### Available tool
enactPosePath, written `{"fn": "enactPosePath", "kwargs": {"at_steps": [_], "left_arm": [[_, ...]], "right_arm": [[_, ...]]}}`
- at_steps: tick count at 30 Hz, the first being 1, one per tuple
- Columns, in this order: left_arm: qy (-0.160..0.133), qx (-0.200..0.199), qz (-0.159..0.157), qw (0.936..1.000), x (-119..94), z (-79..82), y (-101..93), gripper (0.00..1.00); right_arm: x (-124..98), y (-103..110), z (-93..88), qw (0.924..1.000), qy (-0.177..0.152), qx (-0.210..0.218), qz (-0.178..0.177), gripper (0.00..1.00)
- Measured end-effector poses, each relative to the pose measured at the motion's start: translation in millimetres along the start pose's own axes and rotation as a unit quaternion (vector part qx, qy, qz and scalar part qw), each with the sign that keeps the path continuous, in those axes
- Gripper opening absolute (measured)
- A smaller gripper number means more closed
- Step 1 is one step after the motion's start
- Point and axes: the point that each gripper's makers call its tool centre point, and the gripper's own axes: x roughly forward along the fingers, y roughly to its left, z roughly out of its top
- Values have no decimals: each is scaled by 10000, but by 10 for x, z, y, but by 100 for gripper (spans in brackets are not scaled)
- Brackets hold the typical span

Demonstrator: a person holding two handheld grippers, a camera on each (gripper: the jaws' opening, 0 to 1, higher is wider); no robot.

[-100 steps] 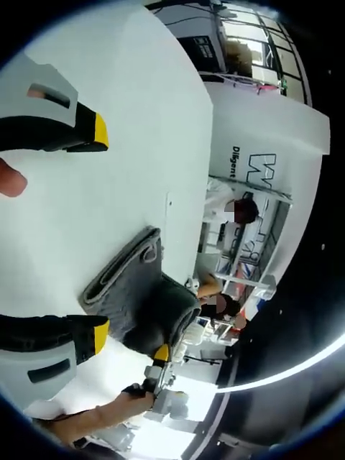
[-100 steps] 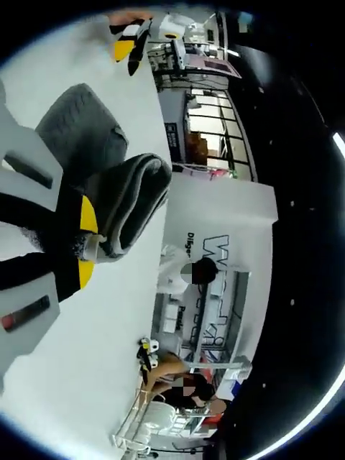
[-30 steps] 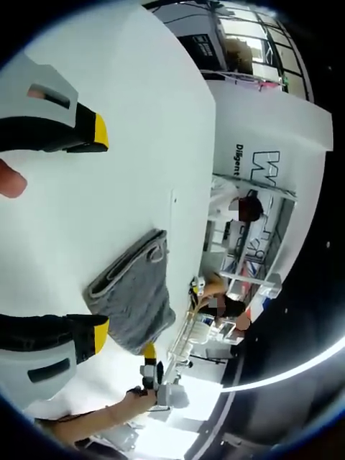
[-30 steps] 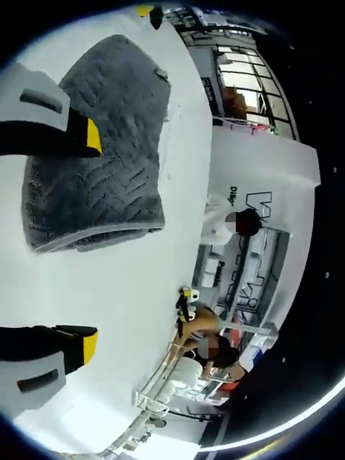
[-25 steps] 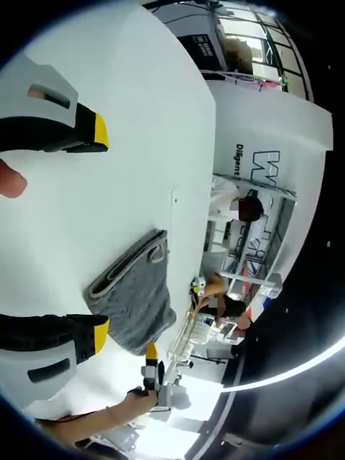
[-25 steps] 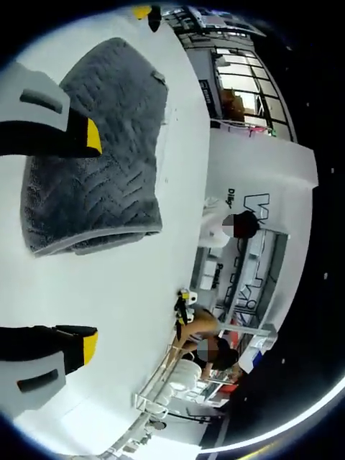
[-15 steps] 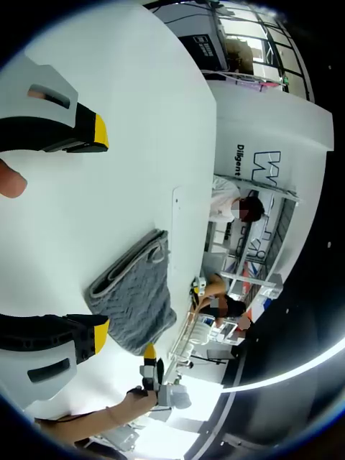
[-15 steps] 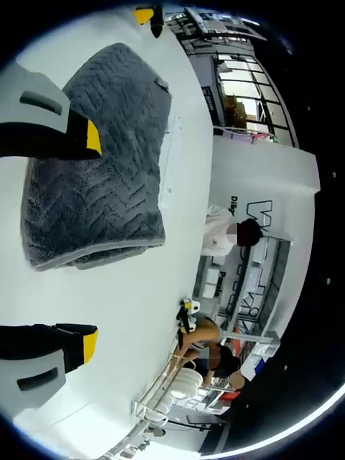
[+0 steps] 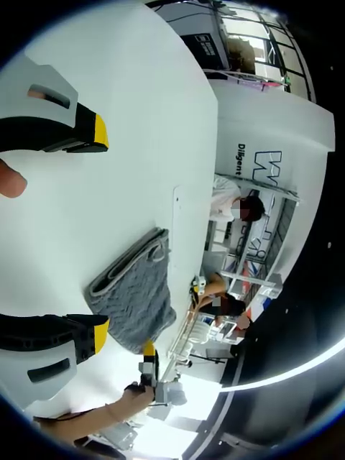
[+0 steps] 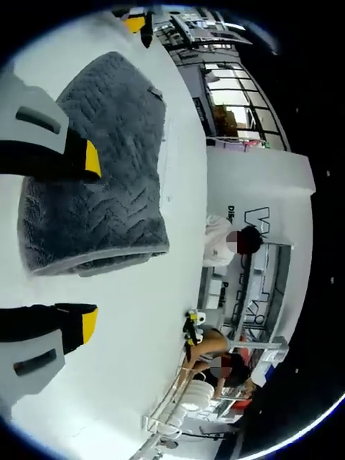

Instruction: Open the folded towel by lifting each exposed corner and separating the folded layers until the towel lies flat within the target outline without major curled edges

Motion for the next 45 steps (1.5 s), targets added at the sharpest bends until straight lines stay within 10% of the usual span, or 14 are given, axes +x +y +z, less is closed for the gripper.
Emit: {"fn": "enactPosePath", "kwargs": {"at_steps": [3,15,45], "left_arm": [[6,-3,-1,10000,7,1,3,92],[1,-11,-1,10000,-3,-6,-7,92],[-107,386,-405,9984,-32,106,-193,99]], "right_arm": [[31,-56,-89,9999,102,100,37,33],[99,146,-269,9976,361,394,441,10],[-675,1148,-585,9849,905,-444,1409,1]]}}
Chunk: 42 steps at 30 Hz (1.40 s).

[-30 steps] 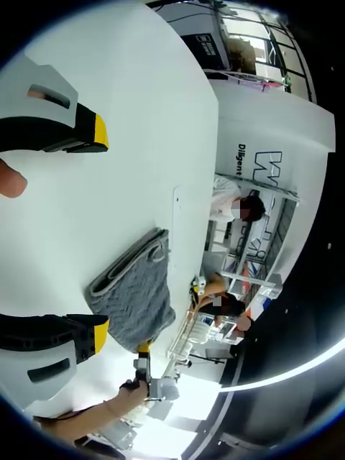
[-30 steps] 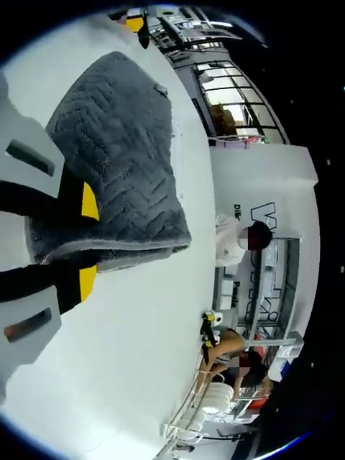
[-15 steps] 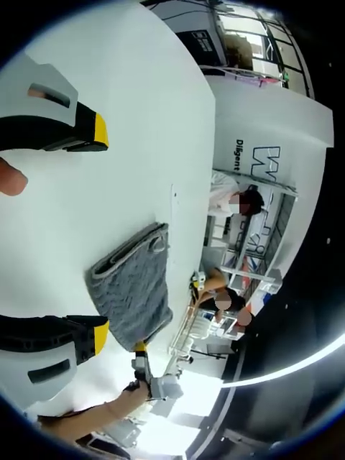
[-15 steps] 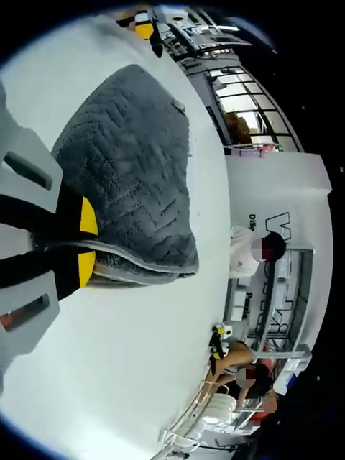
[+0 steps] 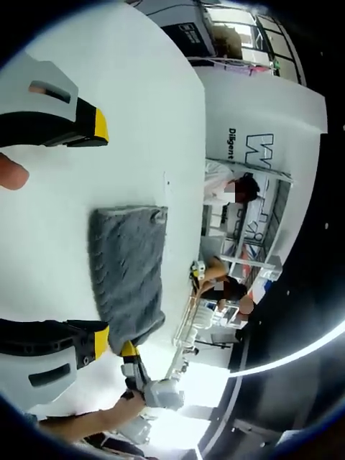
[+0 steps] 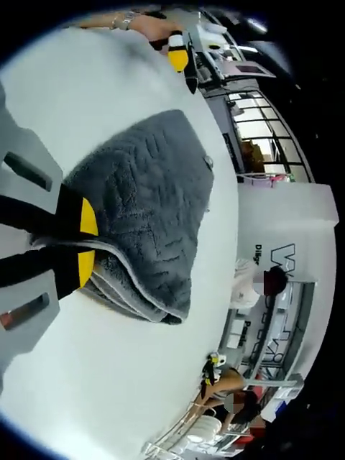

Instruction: Open the folded towel by lifting each exposed corner and separating the folded layers until the towel lies flat within the target outline without major curled edges

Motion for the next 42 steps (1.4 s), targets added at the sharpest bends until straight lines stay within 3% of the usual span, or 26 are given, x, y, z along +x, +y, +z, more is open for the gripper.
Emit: {"fn": "enactPosePath", "kwargs": {"at_steps": [8,21,35,42], "left_arm": [[-12,27,-14,10000,-9,3,-11,99],[34,38,63,10000,-14,-1,26,99],[20,-21,139,9999,-39,-1,47,99],[-12,-41,164,9999,-50,9,55,99]], "right_arm": [[-87,487,-51,9983,-27,-284,511,1],[-161,1239,-84,9868,-119,-686,1460,2],[-185,1708,-100,9779,-171,-1062,1795,2],[-155,2080,-88,9736,-317,-1146,1951,2]]}}
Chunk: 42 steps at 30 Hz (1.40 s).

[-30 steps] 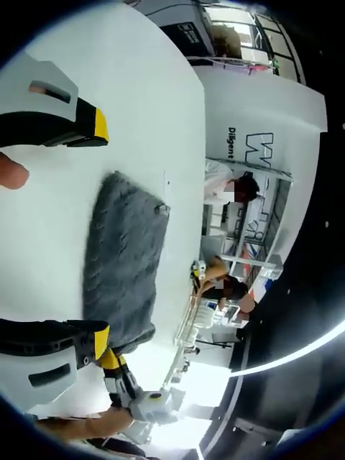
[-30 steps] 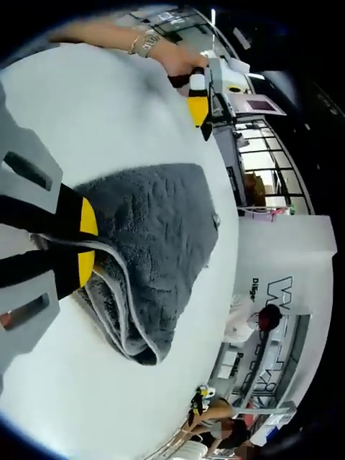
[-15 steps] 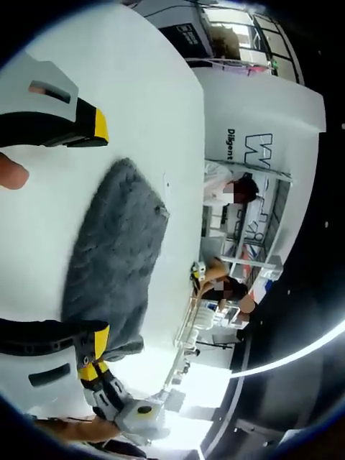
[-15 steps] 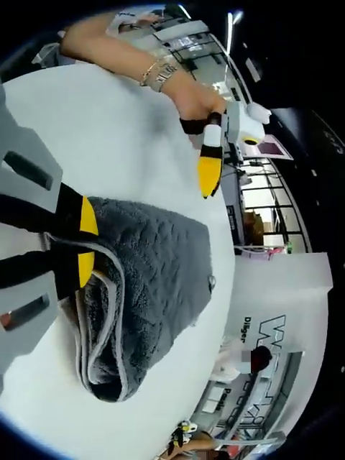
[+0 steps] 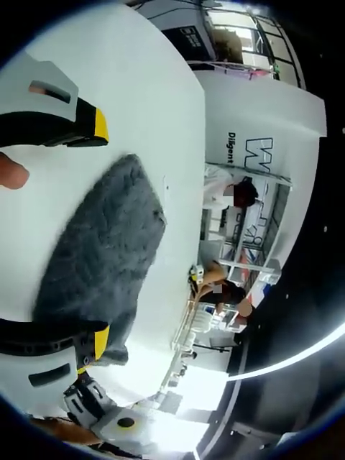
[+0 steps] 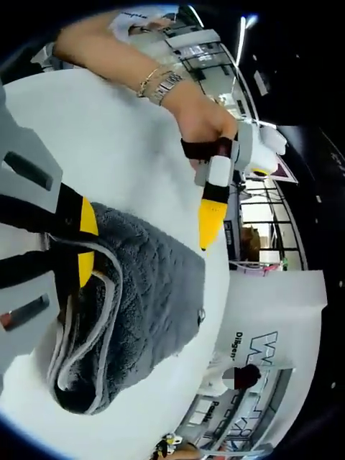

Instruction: Open the folded towel by lifting each exposed corner and separating the folded layers until the towel lies flat within the target outline without major curled edges

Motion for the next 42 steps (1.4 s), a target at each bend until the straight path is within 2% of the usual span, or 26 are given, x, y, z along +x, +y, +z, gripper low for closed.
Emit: {"fn": "enactPosePath", "kwargs": {"at_steps": [10,18,26,30,32,33,36,42], "left_arm": [[1,-83,148,9999,-28,-20,80,99],[-17,-200,163,9997,-38,-33,103,99],[-9,-231,152,9996,-51,-57,83,99],[2,-234,154,9996,-44,-57,93,99],[7,-231,160,9996,-47,-61,90,99],[9,-229,161,9996,-51,-65,86,99],[9,-229,165,9996,-47,-62,93,99],[22,-236,174,9996,-33,-64,104,98]], "right_arm": [[122,125,67,9998,-60,-151,-118,2],[-41,31,81,9964,-51,-803,-250,9],[-328,-94,187,9968,-269,-734,-177,28],[-493,-110,204,9973,-353,-639,-37,44],[-563,-126,211,9974,-375,-611,-18,49],[-604,-153,219,9974,-384,-612,-73,54],[-759,-370,187,9953,-215,-737,-594,73],[-895,-761,221,9931,-189,-569,-1011,86]]}}
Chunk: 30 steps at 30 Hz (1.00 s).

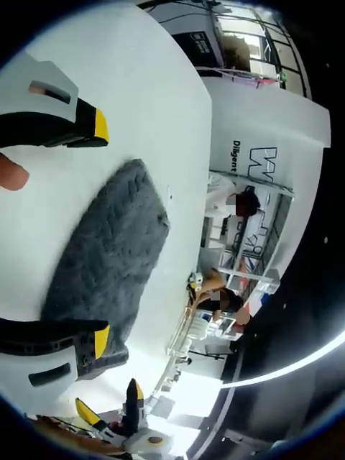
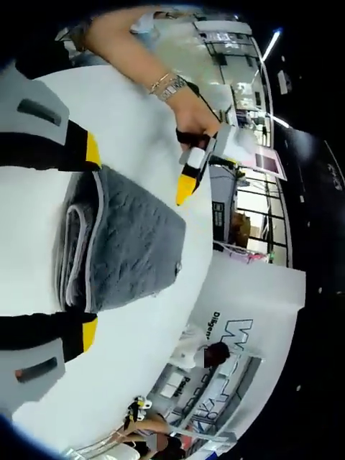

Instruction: Open the folded towel by lifting each exposed corner and separating the folded layers until the towel lies flat within the target outline without major curled edges

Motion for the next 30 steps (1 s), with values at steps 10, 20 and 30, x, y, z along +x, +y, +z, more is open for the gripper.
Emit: {"fn": "enactPosePath", "kwargs": {"at_steps": [10,20,30], "left_arm": [[61,-41,27,10000,17,-28,21,98],[151,-37,72,9999,34,-58,28,98],[405,25,147,9991,82,-138,26,96]], "right_arm": [[287,-595,26,9994,350,-39,-19,99],[711,-877,173,9994,32,324,150,99],[892,-826,146,9987,-109,480,163,83]]}}
